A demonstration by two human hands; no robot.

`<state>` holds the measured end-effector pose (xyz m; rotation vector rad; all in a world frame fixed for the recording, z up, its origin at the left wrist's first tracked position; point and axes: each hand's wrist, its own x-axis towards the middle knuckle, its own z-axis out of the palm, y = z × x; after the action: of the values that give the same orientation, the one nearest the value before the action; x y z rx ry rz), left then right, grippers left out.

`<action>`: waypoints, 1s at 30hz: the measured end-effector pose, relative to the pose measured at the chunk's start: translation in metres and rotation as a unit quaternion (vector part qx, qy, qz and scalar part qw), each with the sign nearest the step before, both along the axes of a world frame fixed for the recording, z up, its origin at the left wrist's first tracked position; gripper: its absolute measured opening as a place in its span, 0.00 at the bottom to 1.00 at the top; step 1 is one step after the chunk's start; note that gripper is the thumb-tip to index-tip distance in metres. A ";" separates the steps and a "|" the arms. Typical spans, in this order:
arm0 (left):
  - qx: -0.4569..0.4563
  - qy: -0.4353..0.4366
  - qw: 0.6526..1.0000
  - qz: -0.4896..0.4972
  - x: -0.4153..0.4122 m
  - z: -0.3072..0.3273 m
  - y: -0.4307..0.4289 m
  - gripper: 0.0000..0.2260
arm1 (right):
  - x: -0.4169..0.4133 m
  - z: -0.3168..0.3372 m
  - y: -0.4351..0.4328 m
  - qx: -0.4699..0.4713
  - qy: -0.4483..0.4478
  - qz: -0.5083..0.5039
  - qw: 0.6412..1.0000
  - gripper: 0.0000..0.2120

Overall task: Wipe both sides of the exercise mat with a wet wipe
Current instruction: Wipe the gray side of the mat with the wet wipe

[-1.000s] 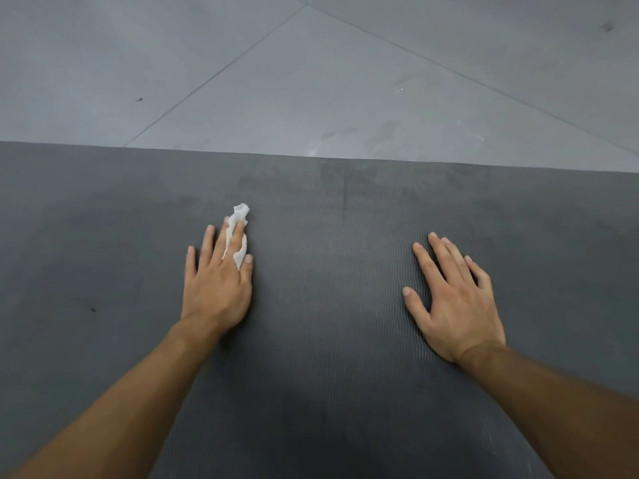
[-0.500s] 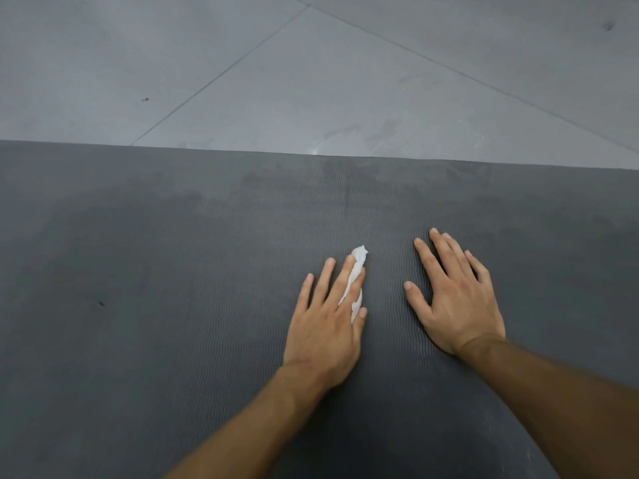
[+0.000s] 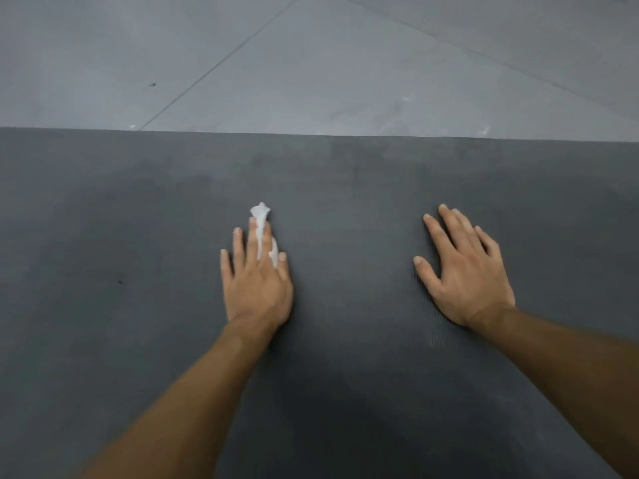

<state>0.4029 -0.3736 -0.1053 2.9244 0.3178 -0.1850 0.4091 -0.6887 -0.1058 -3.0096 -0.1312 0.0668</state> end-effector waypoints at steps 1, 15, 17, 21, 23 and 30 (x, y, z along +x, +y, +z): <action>-0.004 0.002 1.000 -0.001 -0.004 -0.001 -0.013 0.28 | 0.000 0.001 -0.001 -0.001 0.002 0.002 1.000 0.35; 0.007 0.041 0.987 -0.158 -0.057 0.006 -0.057 0.27 | 0.004 0.008 -0.004 -0.022 0.113 0.022 0.993 0.36; -0.004 0.043 0.993 -0.109 -0.052 0.006 -0.037 0.28 | -0.012 0.008 -0.001 -0.018 0.113 0.024 0.993 0.36; -0.018 0.040 0.999 -0.010 -0.044 0.008 0.011 0.28 | -0.059 0.004 -0.006 -0.006 0.116 0.038 0.992 0.39; -0.013 0.039 0.999 0.013 -0.043 0.012 0.031 0.28 | -0.075 0.004 -0.009 -0.006 0.107 0.038 0.993 0.38; -0.008 0.035 0.999 -0.028 -0.061 0.009 0.003 0.28 | -0.111 0.005 -0.002 0.009 0.097 0.010 0.995 0.36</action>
<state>0.3420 -0.3708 -0.0962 2.9174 0.2433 -0.2963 0.2980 -0.6911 -0.1013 -2.9638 -0.1399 0.3575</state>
